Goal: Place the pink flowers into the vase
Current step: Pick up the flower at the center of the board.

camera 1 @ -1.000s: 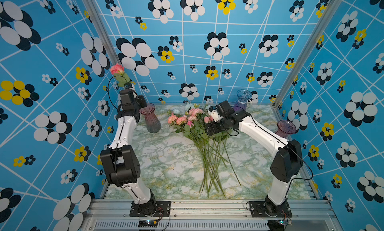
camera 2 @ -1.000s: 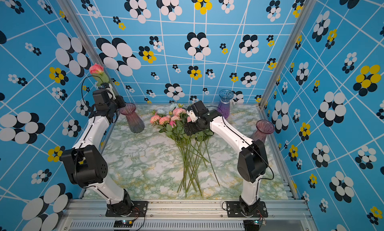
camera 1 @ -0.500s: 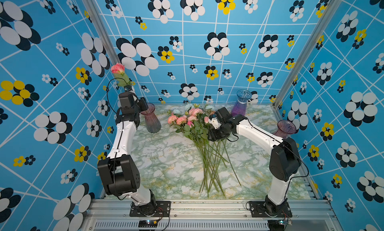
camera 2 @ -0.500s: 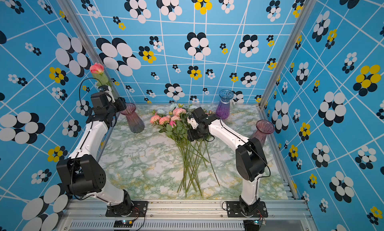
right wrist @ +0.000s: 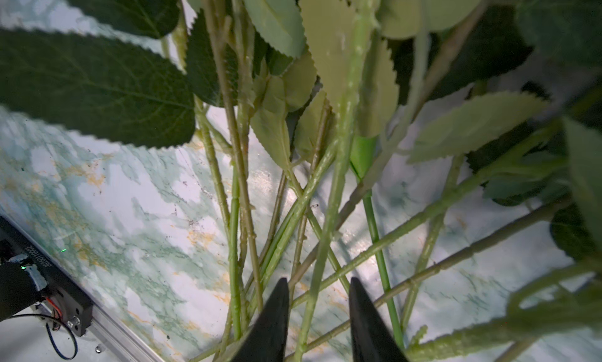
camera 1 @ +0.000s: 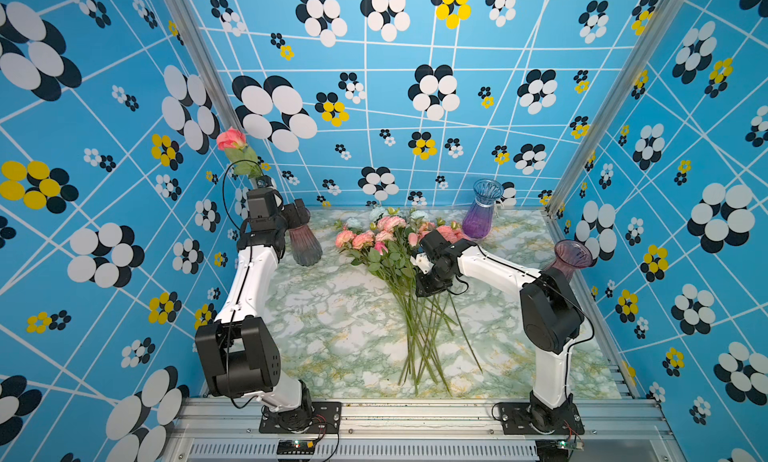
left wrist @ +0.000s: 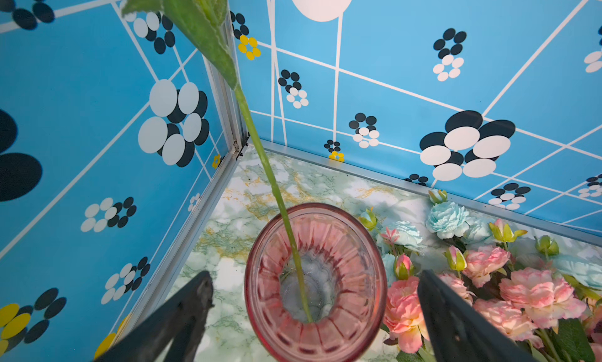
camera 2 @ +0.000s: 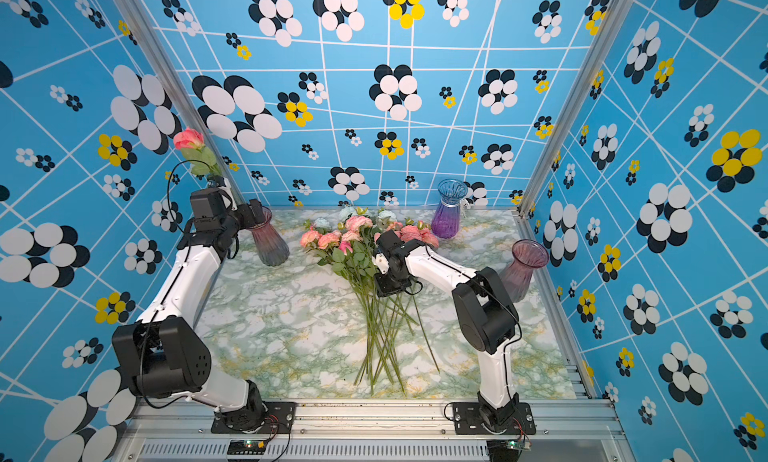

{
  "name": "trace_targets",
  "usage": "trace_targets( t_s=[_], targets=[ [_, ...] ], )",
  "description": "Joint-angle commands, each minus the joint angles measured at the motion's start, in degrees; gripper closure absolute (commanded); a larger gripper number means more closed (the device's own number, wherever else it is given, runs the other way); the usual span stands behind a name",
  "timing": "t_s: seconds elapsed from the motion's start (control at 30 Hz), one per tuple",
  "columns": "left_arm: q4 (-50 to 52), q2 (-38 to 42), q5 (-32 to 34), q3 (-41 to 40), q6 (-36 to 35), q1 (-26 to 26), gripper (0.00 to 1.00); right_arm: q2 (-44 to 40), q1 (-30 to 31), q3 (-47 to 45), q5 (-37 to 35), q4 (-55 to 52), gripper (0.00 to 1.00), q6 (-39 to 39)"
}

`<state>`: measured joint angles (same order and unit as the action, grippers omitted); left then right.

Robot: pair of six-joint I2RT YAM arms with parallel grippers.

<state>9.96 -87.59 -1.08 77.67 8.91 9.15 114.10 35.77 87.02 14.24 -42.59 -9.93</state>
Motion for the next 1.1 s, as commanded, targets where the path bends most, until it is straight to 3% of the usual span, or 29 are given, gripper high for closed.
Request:
trace_targets(
  t_s=[0.0, 0.37, 0.73, 0.83, 1.07],
  targets=[
    [2.1, 2.9, 1.8, -0.4, -0.7, -0.9, 0.01, 1.5, 0.1, 0.4, -0.5, -0.1, 0.68, -0.6],
    [5.6, 6.4, 3.4, 0.8, -0.6, -5.0, 0.01, 0.9, 0.2, 1.6, -1.7, -1.7, 0.93, -0.1],
    [9.8, 7.8, 4.6, 1.2, -0.9, -12.3, 0.0, -1.6, 0.1, 6.6, -3.4, -5.2, 0.98, 0.9],
    [10.3, 7.1, 0.7, 1.6, 2.4, -13.5, 0.0, -2.3, 0.1, 8.9, -4.4, -6.3, 0.99, 1.3],
    [5.8, 2.5, -16.9, 2.7, 14.1, -17.5, 0.0, -2.5, 0.1, 18.1, -4.9, -9.1, 1.0, 1.7]
  ],
)
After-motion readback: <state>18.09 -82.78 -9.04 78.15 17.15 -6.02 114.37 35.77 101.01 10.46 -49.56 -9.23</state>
